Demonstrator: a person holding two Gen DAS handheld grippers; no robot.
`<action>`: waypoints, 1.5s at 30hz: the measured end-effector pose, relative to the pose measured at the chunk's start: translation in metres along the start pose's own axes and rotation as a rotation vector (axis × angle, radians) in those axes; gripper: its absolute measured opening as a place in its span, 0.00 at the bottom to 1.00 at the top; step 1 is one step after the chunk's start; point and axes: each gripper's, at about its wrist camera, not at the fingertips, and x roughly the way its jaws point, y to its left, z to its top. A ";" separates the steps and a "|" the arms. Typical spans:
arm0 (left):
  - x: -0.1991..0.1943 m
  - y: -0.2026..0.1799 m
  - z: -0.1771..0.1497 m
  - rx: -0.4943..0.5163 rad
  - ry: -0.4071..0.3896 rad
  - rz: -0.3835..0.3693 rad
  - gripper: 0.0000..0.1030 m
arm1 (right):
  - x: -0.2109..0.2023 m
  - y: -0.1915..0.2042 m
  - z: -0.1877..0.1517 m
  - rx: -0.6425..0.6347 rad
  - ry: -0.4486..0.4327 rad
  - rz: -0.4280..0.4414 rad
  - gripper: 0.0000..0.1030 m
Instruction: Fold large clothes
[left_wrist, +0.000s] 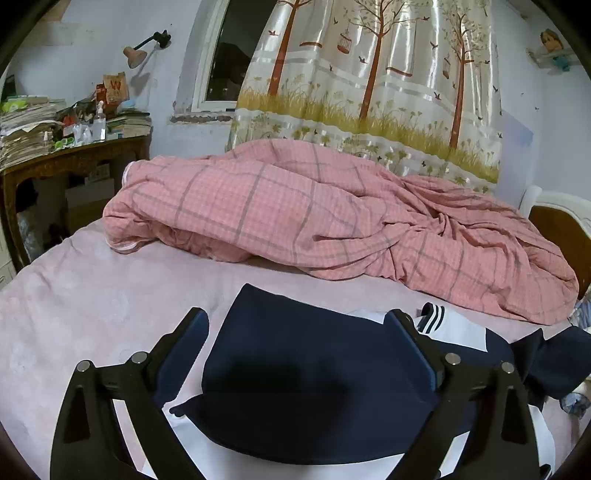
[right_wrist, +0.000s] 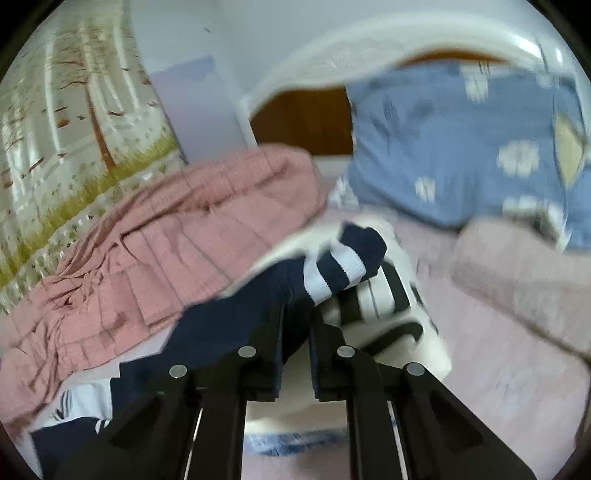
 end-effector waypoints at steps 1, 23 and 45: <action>-0.002 0.000 0.001 -0.001 -0.006 0.001 0.92 | -0.010 0.016 0.005 -0.028 -0.025 0.018 0.12; -0.002 0.064 0.005 -0.103 -0.029 0.117 0.87 | -0.081 0.470 -0.199 -0.458 0.146 0.575 0.12; 0.058 0.025 -0.024 -0.102 0.224 -0.239 0.93 | -0.061 0.385 -0.219 -0.425 0.240 0.515 0.63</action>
